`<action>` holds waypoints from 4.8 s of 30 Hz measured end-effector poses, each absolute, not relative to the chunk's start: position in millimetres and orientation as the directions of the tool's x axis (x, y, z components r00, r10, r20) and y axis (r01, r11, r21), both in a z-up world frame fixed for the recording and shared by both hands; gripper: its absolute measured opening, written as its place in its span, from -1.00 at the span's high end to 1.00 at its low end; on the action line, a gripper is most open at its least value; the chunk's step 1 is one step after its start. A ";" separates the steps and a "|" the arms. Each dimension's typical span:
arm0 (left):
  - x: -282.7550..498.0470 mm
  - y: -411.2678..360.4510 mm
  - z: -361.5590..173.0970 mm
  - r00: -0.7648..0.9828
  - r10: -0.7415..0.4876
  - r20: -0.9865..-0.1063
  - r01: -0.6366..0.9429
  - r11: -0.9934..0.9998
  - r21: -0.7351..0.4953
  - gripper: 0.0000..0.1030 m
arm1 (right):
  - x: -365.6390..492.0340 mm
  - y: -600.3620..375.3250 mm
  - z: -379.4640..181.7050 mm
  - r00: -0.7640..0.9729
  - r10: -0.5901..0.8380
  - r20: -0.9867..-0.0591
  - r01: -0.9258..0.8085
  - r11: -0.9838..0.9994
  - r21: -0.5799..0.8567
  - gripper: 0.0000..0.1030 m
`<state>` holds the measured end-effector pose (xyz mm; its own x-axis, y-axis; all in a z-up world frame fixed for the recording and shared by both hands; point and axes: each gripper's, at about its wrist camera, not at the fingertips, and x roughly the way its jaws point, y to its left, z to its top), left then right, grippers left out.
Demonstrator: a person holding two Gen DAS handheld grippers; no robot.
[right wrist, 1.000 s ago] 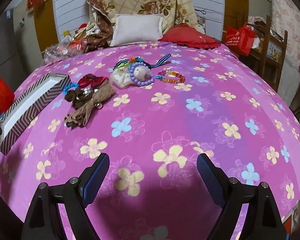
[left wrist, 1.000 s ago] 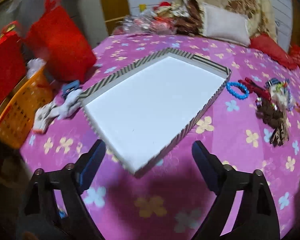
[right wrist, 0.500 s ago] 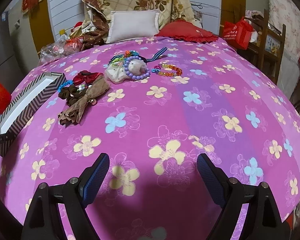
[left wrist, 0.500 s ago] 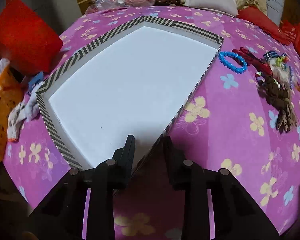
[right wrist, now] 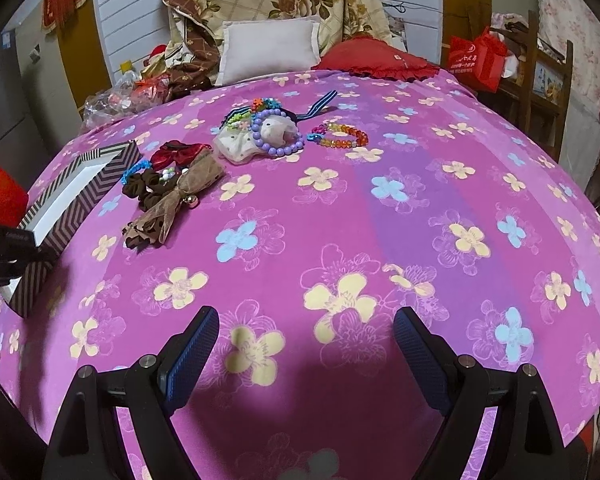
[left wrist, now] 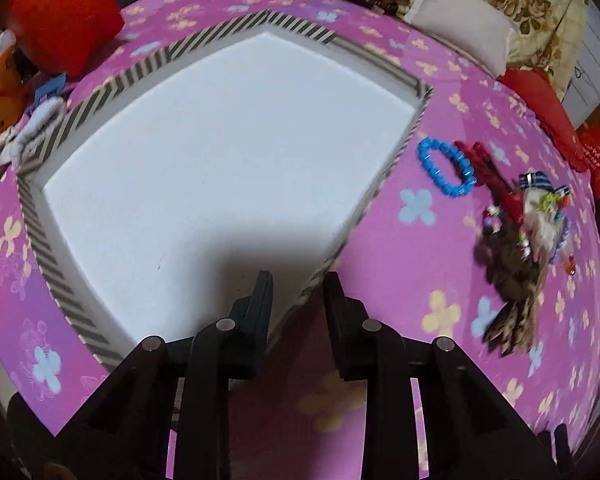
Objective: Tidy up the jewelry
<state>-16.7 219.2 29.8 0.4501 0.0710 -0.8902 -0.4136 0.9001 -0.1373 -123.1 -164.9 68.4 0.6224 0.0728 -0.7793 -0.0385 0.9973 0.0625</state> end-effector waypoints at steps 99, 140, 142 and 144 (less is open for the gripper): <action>-20.7 120.7 58.1 0.611 -0.089 -0.786 0.032 0.996 -0.087 -0.52 | -22.1 -163.2 84.2 0.596 0.170 -0.785 -0.096 0.985 0.140 -0.42; -29.3 164.0 26.5 0.504 -0.307 -0.808 0.137 0.951 -0.276 0.29 | 27.4 -61.5 66.5 0.412 0.370 -0.833 -0.283 0.920 0.269 -0.42; -26.6 163.8 23.7 0.486 -0.343 -0.804 0.141 0.939 -0.315 0.27 | 34.3 -48.3 68.1 0.377 0.405 -0.833 -0.302 0.904 0.302 -0.42; -25.5 161.0 21.8 0.473 -0.352 -0.807 0.142 0.935 -0.324 0.28 | 40.1 -34.6 70.0 0.340 0.444 -0.829 -0.328 0.882 0.338 -0.42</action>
<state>-25.5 161.0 21.8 0.4734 -0.3521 -0.8075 0.1423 0.9352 -0.3243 40.1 -34.6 70.0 0.3397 0.4435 -0.8294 -0.3278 0.8824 0.3376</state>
